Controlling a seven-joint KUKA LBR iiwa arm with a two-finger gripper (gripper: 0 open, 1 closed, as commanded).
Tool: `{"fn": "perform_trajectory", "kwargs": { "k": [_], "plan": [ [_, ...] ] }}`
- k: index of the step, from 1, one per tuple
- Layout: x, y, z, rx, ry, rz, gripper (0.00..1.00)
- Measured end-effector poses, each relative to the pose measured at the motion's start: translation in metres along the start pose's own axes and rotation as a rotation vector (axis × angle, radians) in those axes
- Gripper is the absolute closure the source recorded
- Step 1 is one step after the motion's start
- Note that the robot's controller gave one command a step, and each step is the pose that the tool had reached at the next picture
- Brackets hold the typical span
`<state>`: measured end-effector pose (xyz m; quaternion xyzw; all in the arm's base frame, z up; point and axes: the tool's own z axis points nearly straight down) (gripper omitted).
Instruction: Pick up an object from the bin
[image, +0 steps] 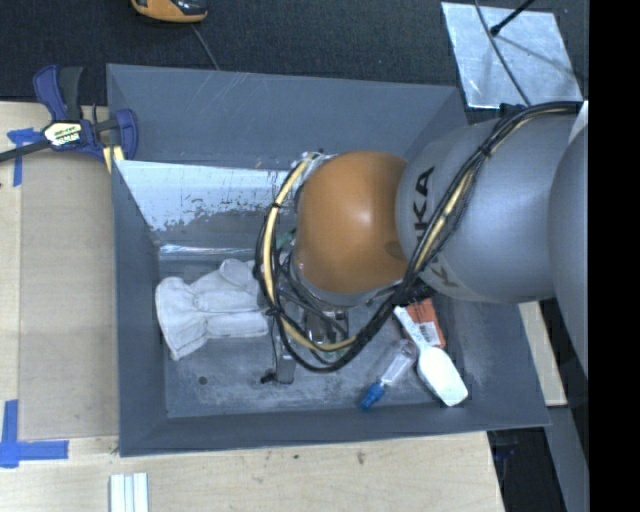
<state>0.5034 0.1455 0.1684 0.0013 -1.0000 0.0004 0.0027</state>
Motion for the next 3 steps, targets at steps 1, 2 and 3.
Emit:
{"fn": "perform_trajectory", "kwargs": {
  "k": [1, 2, 3],
  "plan": [
    [-0.002, -0.001, -0.005, -0.002, -0.007, 0.003, 0.00],
    [-0.004, 0.000, -0.003, -0.002, -0.010, 0.006, 0.00],
    [-0.022, -0.003, 0.033, 0.000, -0.003, -0.011, 0.00]
  ]
}}
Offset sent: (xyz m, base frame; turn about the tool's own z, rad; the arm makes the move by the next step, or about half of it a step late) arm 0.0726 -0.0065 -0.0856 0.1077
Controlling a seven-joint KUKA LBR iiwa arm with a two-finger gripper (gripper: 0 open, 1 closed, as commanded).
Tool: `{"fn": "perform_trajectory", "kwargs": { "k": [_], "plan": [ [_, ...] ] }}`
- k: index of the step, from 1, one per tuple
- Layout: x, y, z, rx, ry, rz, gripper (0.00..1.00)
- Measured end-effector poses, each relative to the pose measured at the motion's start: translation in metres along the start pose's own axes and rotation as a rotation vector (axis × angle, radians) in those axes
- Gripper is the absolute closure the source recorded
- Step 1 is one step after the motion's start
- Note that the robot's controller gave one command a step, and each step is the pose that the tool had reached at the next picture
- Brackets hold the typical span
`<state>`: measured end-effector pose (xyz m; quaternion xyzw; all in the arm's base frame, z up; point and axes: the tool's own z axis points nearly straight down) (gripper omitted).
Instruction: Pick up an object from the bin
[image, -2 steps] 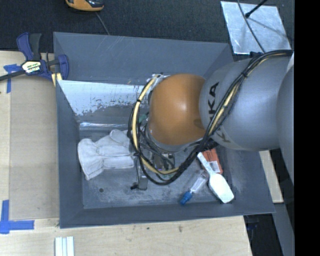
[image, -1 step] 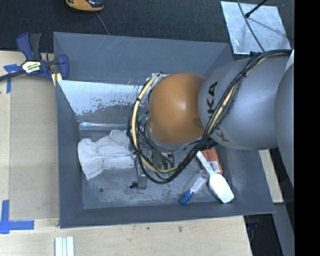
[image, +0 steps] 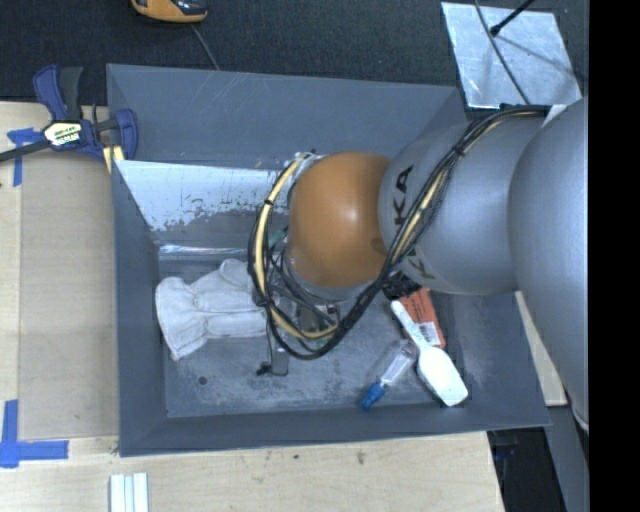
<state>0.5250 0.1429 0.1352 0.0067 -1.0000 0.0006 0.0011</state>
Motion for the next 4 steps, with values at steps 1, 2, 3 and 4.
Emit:
{"fn": "perform_trajectory", "kwargs": {
  "k": [1, 2, 3, 4],
  "plan": [
    [-0.029, -0.028, -0.006, -0.002, -0.005, -0.054, 0.00],
    [-0.042, -0.037, 0.012, 0.001, -0.008, -0.134, 0.00],
    [-0.058, -0.025, 0.046, -0.001, -0.008, -0.193, 0.00],
    [-0.067, -0.019, 0.043, 0.000, -0.002, -0.208, 0.00]
  ]
}}
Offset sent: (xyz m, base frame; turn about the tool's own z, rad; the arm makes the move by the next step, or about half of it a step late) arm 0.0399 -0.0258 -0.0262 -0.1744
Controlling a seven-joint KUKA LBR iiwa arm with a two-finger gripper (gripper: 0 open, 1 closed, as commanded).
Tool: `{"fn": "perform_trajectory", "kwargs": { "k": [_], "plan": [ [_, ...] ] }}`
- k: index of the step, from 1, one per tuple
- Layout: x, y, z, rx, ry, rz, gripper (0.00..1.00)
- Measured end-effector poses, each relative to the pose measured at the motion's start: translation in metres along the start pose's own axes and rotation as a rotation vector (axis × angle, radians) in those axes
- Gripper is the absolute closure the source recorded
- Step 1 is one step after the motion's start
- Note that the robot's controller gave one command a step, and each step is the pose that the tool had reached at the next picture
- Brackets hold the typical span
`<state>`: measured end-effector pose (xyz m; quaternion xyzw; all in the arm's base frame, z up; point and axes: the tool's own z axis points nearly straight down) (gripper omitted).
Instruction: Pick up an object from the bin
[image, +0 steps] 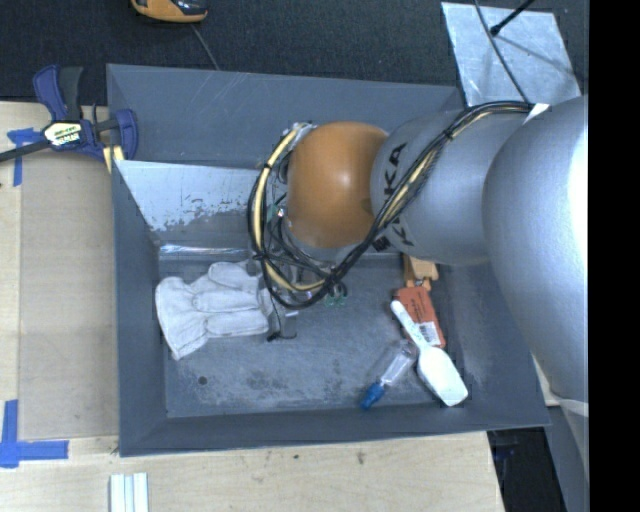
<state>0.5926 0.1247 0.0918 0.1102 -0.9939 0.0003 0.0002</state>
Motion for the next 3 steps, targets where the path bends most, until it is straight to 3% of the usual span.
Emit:
{"fn": "perform_trajectory", "kwargs": {
  "k": [1, 2, 3],
  "plan": [
    [0.0088, -0.0043, 0.0009, -0.001, 0.002, 0.108, 1.00],
    [0.0078, -0.0043, 0.0002, -0.001, -0.001, 0.109, 0.00],
    [0.0078, -0.0044, 0.0002, -0.001, -0.001, 0.109, 0.00]
  ]
}}
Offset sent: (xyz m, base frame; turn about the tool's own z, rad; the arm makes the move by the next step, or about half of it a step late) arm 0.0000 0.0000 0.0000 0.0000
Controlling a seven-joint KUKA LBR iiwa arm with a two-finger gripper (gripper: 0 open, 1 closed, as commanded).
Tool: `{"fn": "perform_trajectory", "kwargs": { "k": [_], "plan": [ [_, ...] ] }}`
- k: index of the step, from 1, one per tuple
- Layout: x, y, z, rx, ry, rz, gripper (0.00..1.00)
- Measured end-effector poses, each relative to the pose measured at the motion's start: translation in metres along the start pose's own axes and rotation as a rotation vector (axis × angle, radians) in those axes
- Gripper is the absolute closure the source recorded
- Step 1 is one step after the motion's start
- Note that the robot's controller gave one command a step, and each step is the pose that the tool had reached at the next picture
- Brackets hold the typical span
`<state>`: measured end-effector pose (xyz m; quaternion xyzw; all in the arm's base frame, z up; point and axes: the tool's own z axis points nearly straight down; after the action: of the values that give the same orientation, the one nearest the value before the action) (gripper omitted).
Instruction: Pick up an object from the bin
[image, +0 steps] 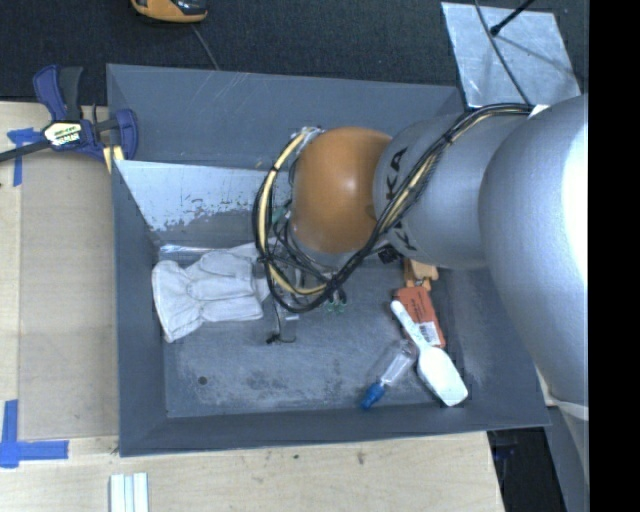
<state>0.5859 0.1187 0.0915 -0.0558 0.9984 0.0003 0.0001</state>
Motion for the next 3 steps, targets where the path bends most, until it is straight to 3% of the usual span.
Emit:
{"fn": "perform_trajectory", "kwargs": {
  "k": [1, 2, 3],
  "plan": [
    [-0.013, 0.022, 0.006, 0.004, -0.003, -0.092, 0.00],
    [-0.002, 0.075, 0.018, -0.002, -0.011, -0.147, 1.00],
    [-0.002, 0.075, 0.019, -0.003, -0.011, -0.147, 1.00]
  ]
}}
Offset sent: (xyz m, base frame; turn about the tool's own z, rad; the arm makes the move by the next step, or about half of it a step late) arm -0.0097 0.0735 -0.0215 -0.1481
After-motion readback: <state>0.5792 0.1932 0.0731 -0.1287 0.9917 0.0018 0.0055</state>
